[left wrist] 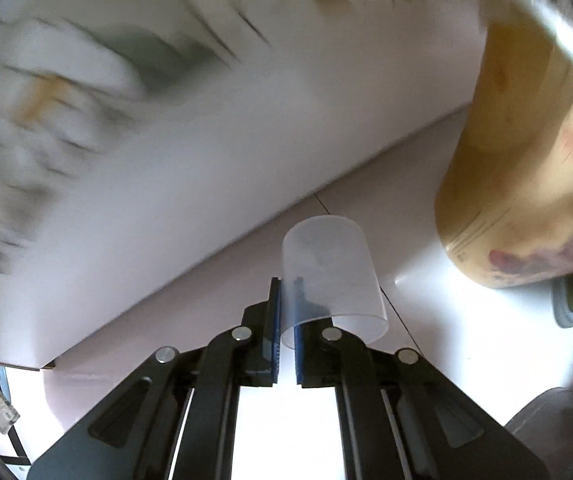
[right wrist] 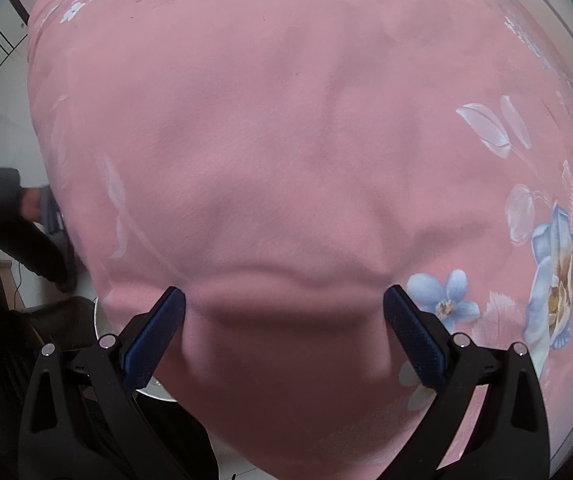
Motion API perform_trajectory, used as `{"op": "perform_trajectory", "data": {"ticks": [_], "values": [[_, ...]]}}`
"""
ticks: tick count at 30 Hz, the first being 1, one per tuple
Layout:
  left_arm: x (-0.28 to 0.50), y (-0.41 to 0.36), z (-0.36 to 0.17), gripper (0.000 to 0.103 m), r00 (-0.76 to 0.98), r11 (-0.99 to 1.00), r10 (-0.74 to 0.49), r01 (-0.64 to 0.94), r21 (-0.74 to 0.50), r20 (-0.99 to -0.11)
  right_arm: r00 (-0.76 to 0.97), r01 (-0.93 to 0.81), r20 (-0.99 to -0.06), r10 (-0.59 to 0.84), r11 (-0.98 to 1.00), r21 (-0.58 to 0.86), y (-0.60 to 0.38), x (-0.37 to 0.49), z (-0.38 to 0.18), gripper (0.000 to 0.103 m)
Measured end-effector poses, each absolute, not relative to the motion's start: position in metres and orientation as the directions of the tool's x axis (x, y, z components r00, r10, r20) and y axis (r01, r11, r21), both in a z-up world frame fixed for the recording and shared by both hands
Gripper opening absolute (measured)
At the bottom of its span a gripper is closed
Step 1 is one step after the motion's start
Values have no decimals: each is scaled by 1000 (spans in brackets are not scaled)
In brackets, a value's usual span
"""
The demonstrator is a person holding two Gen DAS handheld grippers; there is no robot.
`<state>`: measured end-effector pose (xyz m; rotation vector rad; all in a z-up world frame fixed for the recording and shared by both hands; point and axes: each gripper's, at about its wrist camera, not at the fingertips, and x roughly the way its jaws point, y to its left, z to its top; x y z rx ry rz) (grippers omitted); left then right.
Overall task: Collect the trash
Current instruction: 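Grasp the clear plastic cup rim with the left tool, then lift the clear cup with the left tool and carry it over the bowl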
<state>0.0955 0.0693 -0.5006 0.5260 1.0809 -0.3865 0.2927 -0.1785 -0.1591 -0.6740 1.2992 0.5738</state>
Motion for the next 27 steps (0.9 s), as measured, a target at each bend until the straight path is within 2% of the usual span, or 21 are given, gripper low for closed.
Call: {"op": "perform_trajectory", "data": {"ticks": [5, 12, 24, 27], "values": [[84, 64, -451, 7, 413, 802, -45, 558, 213, -910, 168, -742, -986, -18, 656, -139, -180, 271, -154, 97], [71, 83, -433, 7, 394, 785, -53, 585, 205, -918, 170, -777, -985, -11, 614, -141, -180, 240, -141, 97], [59, 106, -285, 7, 410, 665, -87, 702, 254, -908, 222, -789, -974, 43, 595, -154, -186, 193, -107, 97], [61, 103, -280, 7, 426, 634, -88, 721, 279, -901, 231, -789, -970, 73, 597, -143, -190, 180, -102, 97]]}}
